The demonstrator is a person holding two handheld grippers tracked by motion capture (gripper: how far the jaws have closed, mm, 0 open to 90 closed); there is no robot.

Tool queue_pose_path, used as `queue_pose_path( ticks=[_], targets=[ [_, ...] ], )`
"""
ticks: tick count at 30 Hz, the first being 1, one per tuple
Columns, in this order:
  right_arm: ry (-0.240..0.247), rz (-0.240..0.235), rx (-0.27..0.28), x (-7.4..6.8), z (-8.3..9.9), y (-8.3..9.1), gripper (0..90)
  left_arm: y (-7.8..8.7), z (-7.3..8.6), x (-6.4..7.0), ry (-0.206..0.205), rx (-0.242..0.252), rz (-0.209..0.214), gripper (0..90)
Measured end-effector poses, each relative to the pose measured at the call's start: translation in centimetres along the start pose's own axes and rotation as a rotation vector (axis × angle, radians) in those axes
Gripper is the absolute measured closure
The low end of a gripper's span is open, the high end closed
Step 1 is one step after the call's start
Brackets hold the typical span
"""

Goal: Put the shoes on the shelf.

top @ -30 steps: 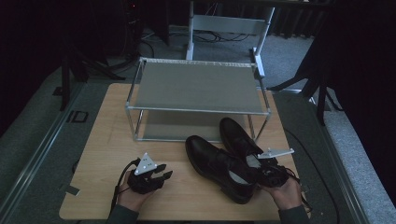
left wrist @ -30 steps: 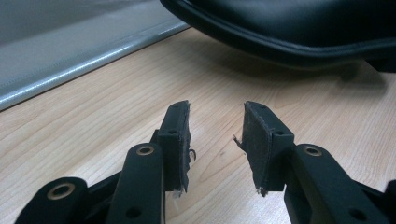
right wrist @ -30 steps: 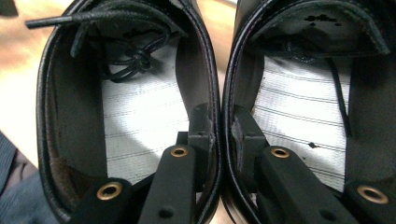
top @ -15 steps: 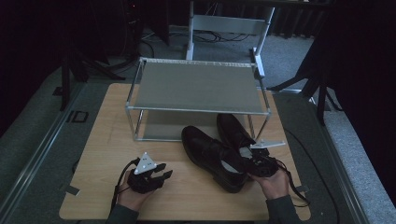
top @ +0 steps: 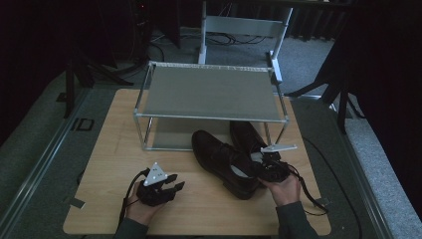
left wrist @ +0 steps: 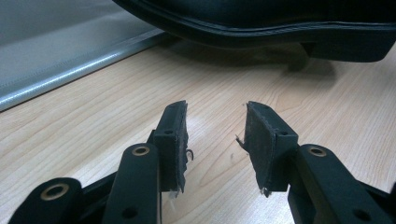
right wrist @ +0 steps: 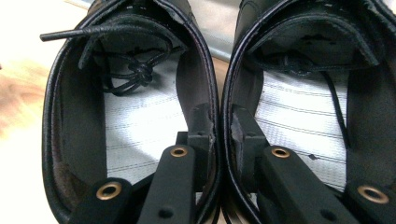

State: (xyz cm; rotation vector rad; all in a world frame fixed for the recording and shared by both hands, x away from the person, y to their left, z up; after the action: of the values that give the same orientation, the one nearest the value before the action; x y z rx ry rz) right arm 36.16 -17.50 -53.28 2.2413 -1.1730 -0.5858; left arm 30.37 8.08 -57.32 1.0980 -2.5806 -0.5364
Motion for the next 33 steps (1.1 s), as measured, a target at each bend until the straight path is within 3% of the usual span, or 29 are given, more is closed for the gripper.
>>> queue_pose_path(
  ticks=[15,30,33],
  targets=[
    [-0.032,0.034,0.027,0.0,-1.0,-1.7,80.3,-0.3,-0.7,-0.2,0.008,0.017,-0.024,57.9],
    [-0.038,0.077,0.036,0.1,-1.9,-3.4,80.3,-2.1,-2.3,-0.9,-0.009,0.028,-0.051,56.9],
    [-0.039,0.082,0.043,0.1,-2.3,-3.8,80.3,-3.1,-3.1,-1.3,-0.014,0.033,-0.068,56.8]
  ],
)
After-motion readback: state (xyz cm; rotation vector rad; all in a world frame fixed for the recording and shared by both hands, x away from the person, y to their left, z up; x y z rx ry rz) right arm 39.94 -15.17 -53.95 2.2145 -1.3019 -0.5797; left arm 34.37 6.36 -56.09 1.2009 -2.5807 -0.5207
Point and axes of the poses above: each handheld gripper's, and its own axes: y roughly backward along the jaws, z roughly out of its underside, x roughly to its right, the point moved 10 cm from there along -y, roughly forward along the jaws, and after that the axes turned 9 degrees about x, right-handed, at the moved point
